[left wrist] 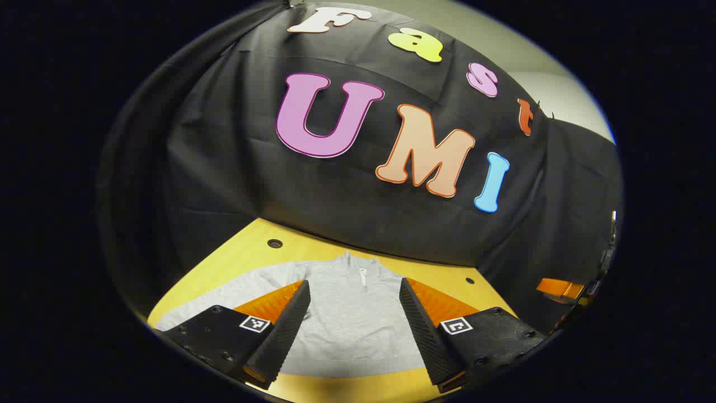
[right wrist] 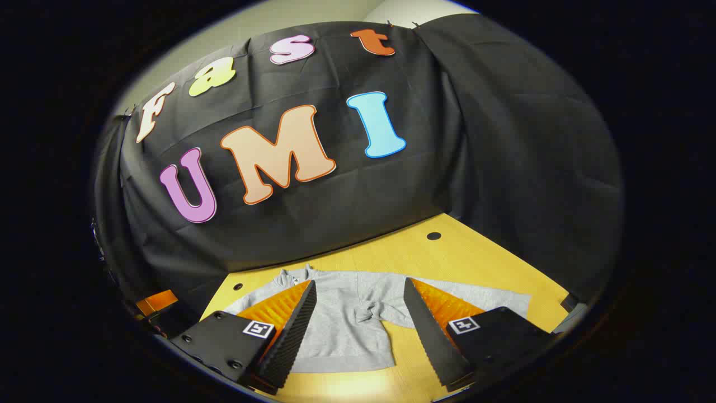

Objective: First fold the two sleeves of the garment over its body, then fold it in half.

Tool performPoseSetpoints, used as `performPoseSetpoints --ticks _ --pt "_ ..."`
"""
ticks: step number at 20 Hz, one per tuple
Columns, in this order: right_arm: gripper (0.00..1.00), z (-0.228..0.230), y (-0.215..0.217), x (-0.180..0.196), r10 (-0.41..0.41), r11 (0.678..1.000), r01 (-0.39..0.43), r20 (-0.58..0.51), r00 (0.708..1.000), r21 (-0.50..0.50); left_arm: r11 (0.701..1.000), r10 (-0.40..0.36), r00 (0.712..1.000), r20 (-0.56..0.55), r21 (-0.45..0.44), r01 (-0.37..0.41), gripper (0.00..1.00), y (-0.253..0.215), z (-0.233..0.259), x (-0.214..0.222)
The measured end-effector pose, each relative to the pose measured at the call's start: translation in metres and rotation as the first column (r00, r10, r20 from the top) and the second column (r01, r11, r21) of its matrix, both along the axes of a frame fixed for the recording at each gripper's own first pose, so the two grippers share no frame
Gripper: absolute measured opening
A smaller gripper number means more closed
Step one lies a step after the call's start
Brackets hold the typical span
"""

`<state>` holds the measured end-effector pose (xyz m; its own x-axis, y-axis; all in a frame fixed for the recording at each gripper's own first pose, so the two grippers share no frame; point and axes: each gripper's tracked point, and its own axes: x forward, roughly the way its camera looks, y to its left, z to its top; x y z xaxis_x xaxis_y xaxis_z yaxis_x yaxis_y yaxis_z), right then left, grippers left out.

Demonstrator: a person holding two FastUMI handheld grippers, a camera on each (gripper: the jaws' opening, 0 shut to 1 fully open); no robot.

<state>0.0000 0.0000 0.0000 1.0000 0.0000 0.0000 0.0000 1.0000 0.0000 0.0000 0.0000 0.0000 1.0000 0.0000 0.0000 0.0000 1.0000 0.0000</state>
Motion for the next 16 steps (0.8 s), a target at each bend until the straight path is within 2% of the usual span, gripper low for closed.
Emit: performPoseSetpoints --ticks 1,4,5,6,8,9,10,16 --pt "0.97 -0.001 0.000 0.001 -0.004 1.000 0.004 -0.002 1.000 0.000 1.000 0.005 1.000 -0.009 0.013 -0.005 0.94 0.003 -0.003 -0.001" --pt "0.97 -0.005 -0.001 0.003 -0.015 1.000 0.015 -0.007 1.000 -0.005 1.000 0.004 1.000 -0.029 0.011 -0.003 0.94 0.005 -0.007 -0.001" --pt "0.93 -0.006 0.000 0.003 -0.015 1.000 0.015 -0.012 1.000 -0.004 1.000 0.005 0.999 -0.032 0.007 -0.004 0.94 0.005 -0.008 0.000" --pt "0.97 -0.007 0.000 0.003 -0.014 1.000 0.014 -0.015 1.000 -0.003 1.000 0.006 0.999 -0.032 0.004 -0.006 0.94 0.006 -0.008 0.001" --pt "0.97 -0.010 0.002 0.007 -0.018 1.000 0.017 -0.022 1.000 -0.008 1.000 0.011 0.999 -0.035 0.009 -0.011 0.94 0.008 -0.009 0.002" --pt "0.93 -0.010 0.002 0.008 -0.020 1.000 0.020 -0.025 0.999 -0.009 1.000 0.013 0.999 -0.040 0.015 -0.012 0.94 0.008 -0.009 0.003" --pt "0.97 -0.012 0.001 0.009 -0.022 1.000 0.022 -0.028 0.999 -0.007 1.000 0.014 0.999 -0.046 0.025 -0.013 0.94 0.010 -0.011 0.004" --pt "0.97 -0.017 0.006 0.015 -0.022 1.000 0.022 -0.045 0.999 -0.008 0.999 0.002 0.998 -0.068 0.039 0.001 0.94 0.008 -0.014 0.009"
